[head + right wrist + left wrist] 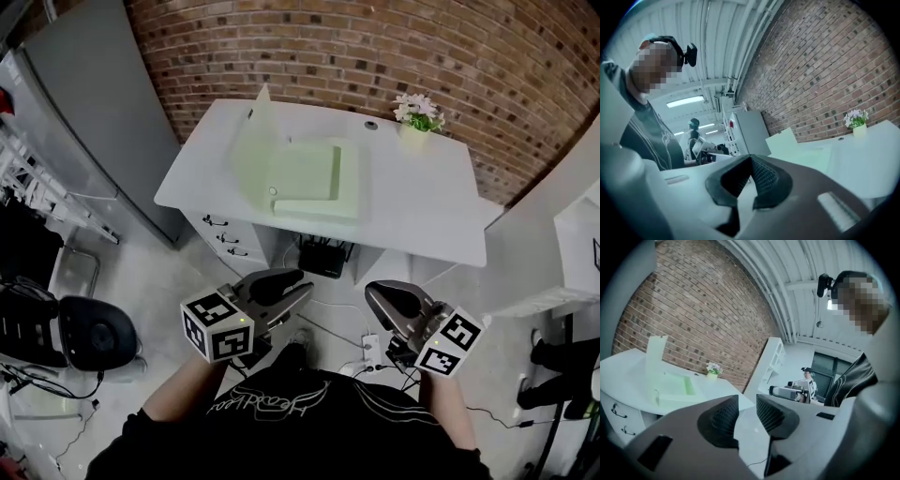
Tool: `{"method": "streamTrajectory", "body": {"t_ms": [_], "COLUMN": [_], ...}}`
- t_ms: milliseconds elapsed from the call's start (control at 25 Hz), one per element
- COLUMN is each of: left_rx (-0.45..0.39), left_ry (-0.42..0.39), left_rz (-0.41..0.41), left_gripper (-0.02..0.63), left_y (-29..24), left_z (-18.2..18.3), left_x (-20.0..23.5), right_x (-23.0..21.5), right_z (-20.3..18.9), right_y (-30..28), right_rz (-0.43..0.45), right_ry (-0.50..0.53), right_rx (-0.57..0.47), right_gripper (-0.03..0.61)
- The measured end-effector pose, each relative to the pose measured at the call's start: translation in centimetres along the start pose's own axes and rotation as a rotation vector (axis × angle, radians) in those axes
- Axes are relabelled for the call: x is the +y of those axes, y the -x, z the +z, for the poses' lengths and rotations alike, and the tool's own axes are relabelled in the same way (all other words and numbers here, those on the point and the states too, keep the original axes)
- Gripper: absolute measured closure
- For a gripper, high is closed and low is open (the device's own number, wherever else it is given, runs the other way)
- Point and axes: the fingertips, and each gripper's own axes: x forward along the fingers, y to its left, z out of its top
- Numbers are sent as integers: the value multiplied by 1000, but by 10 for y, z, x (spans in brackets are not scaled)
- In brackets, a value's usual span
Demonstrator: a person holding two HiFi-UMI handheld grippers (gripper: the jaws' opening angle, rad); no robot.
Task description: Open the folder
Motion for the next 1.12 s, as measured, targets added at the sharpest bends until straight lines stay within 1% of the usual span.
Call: {"method": "streamTrajectory", "body": {"t_ms": [80,160,200,240,320,440,520,720,840,960,1120], "left_rx": [-18,-30,-32,-32,-25,-2,6,-10,-7,-17,-40], "left_ry": [13,26,23,11,-31,-117,-165,-166,-171,-159,-161], "left_rz": [-40,-73,-87,-96,-98,-71,-67,-105,-106,-104,-78], "left_gripper": [543,546,569,608,611,611,611,612,611,611,611], "left_y": [2,5,7,9,14,21,25,25,26,32,39], "left_z": [-4,-9,-11,-13,-16,-18,-20,-29,-29,-25,-26], "left_x": [-30,-58,-71,-82,-100,-116,-125,-152,-160,-160,-158], "right_x": [23,44,53,61,76,94,103,116,121,126,131], "right_z": [5,8,9,9,8,5,5,2,3,5,3], "right_y": [15,30,37,43,51,56,59,75,79,78,78], "right_rz": [48,79,88,94,94,58,49,65,73,76,88], "right_ry": [-45,-59,-62,-66,-68,-20,-5,9,4,0,-8], "right_rx": [-51,-85,-94,-99,-93,-64,-67,-79,-81,-86,-97], "right_gripper": [577,577,577,577,577,577,577,577,577,577,577]}}
